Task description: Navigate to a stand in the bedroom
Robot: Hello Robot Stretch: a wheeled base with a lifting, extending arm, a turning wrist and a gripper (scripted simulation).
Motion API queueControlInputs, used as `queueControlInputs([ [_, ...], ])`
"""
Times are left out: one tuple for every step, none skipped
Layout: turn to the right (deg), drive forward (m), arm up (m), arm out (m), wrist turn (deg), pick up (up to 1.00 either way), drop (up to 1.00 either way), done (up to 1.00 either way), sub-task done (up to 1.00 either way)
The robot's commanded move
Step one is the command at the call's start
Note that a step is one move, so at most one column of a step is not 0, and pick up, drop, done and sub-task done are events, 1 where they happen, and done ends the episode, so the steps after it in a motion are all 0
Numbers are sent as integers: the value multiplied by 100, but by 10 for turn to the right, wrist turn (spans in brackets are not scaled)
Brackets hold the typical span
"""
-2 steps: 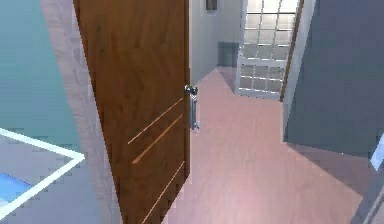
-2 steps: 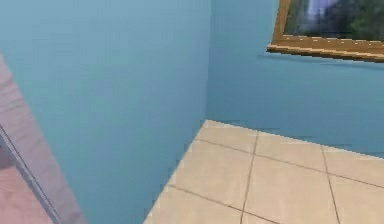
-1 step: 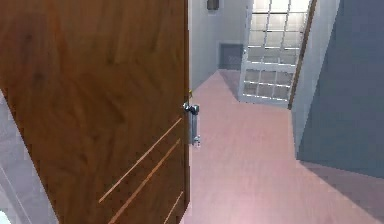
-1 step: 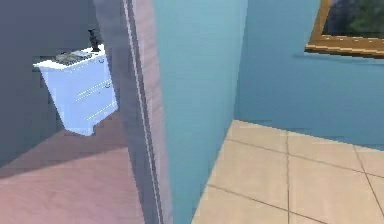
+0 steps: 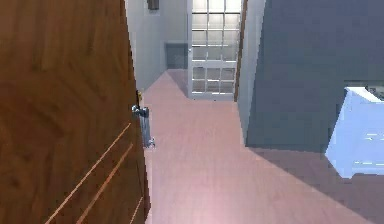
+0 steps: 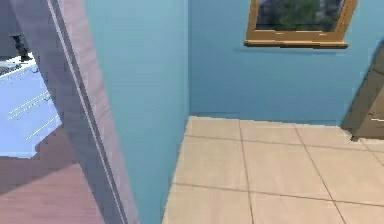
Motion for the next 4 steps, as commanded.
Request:
queueControlInputs([
  [0,100,0,0,0,0,0,0,0],
  [90,0,0,0,0,0,0,0,0],
  [0,30,0,0,0,0,0,0,0],
  [0,85,0,0,0,0,0,0,0],
])
